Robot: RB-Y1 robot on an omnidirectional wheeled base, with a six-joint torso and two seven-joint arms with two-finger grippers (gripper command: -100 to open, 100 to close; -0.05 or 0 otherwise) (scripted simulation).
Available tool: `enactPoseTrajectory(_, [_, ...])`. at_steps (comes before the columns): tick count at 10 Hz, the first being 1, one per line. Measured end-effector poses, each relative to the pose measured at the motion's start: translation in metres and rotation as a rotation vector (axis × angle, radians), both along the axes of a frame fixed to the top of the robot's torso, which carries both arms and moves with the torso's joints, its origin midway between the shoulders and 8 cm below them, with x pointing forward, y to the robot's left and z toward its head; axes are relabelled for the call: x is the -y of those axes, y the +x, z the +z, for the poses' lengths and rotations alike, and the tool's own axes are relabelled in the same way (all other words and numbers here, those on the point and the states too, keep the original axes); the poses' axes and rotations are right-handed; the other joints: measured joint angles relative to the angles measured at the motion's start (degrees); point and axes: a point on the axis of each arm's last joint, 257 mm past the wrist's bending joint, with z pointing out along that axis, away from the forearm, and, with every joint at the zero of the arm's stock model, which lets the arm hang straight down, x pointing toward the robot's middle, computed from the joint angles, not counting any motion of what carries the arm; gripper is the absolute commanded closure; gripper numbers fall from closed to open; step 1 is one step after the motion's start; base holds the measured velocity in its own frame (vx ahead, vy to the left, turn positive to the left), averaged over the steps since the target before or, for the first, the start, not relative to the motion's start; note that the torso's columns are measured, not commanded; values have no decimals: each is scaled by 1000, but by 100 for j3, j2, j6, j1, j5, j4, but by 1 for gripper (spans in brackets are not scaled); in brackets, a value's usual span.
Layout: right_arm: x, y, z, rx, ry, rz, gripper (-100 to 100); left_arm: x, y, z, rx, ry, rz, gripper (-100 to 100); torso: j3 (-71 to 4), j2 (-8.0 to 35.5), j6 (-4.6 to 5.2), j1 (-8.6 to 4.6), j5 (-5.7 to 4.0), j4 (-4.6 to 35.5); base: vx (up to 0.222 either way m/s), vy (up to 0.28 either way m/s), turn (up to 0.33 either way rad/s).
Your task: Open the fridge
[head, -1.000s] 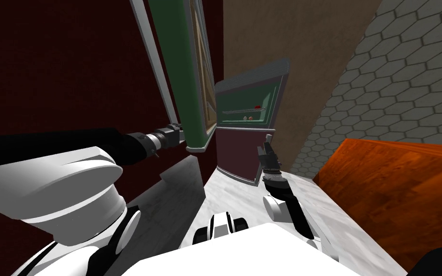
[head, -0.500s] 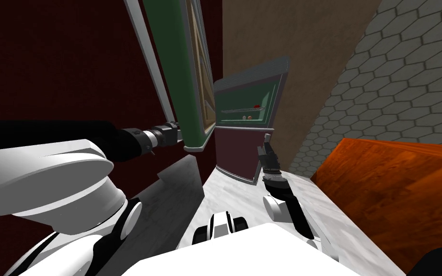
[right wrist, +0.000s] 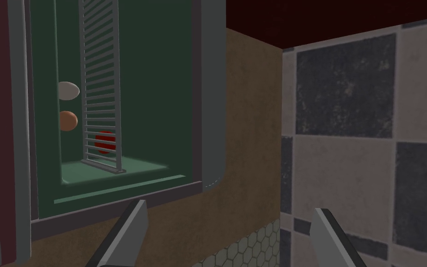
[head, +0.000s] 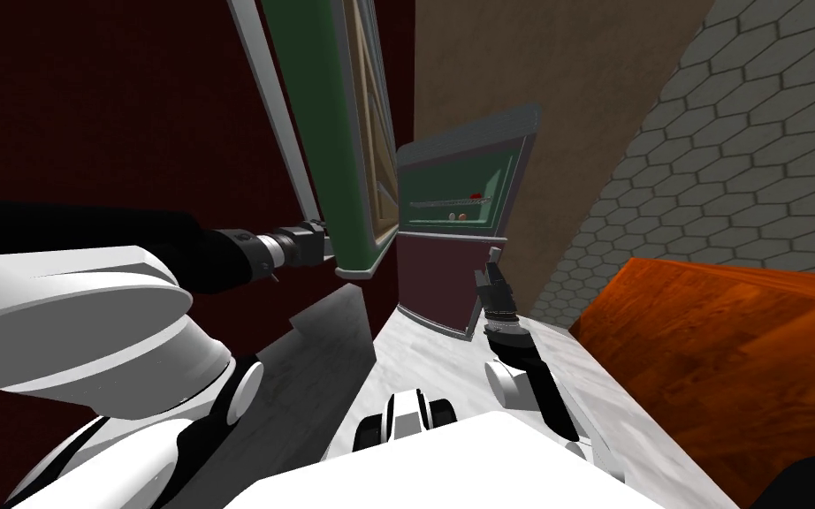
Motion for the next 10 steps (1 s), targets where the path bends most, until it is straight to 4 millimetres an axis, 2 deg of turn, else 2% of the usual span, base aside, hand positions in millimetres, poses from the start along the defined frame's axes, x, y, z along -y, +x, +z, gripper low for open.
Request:
enactPoseTrajectory(4, [0, 0, 0, 0, 0, 0, 0, -6, 3, 2, -7, -3, 4, -100, -5, -1, 7, -13, -13, 5, -1, 3, 4])
enactPoseTrajectory(5, [0, 0, 0, 0, 0, 0, 0, -7, 4, -2, -19, -3, 4, 0, 9, -7, -5, 0, 7, -27, -8, 10, 16])
enactPoseTrajectory(10, [0, 0, 0, 0, 0, 0, 0, -9, 7, -17, -62, -5, 10, 0, 28, -37, -26, 96, 86, -88, -3, 2, 4])
